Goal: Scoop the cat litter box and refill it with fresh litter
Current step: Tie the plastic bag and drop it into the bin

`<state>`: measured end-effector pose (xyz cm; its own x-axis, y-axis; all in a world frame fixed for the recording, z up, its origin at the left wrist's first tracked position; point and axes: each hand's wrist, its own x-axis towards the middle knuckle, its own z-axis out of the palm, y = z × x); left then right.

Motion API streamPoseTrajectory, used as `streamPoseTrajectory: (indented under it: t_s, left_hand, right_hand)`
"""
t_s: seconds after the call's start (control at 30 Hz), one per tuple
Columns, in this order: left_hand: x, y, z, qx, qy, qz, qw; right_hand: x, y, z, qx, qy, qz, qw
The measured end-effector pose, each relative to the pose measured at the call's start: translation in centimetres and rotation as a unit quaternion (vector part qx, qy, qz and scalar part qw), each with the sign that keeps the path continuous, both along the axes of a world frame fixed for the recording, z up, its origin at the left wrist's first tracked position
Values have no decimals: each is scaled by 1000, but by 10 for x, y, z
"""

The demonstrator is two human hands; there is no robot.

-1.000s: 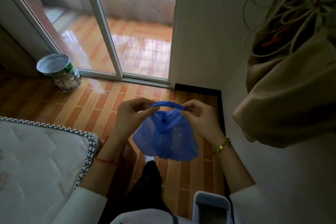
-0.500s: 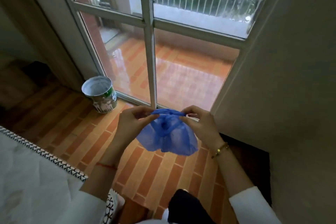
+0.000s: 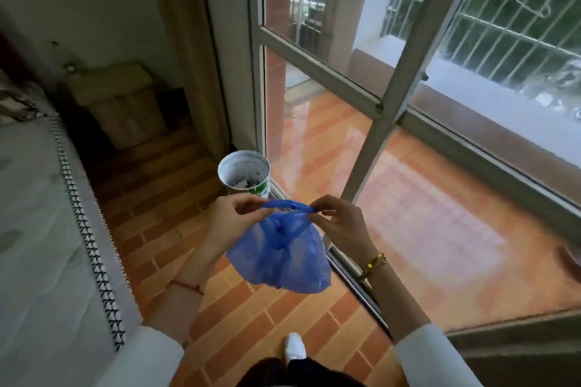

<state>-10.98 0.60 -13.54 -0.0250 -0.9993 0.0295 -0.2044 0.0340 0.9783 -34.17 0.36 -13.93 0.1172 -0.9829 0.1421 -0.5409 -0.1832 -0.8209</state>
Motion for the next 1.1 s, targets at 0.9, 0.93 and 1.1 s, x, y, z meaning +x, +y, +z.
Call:
streamPoseTrajectory:
  t_s: [0.9,0.93,1.1]
  left_hand:
    - [167,-529,-149,155,-98,102,978]
    - [170,-541,-163,160,-100,107,976]
    - [180,-586,-248,164,-100,111,975]
  right_hand:
    - [190,-570,-127,103,138,68,983]
    - [195,-582,-140,109,151,71,980]
    - [213,-630,-226,141,190,98,967]
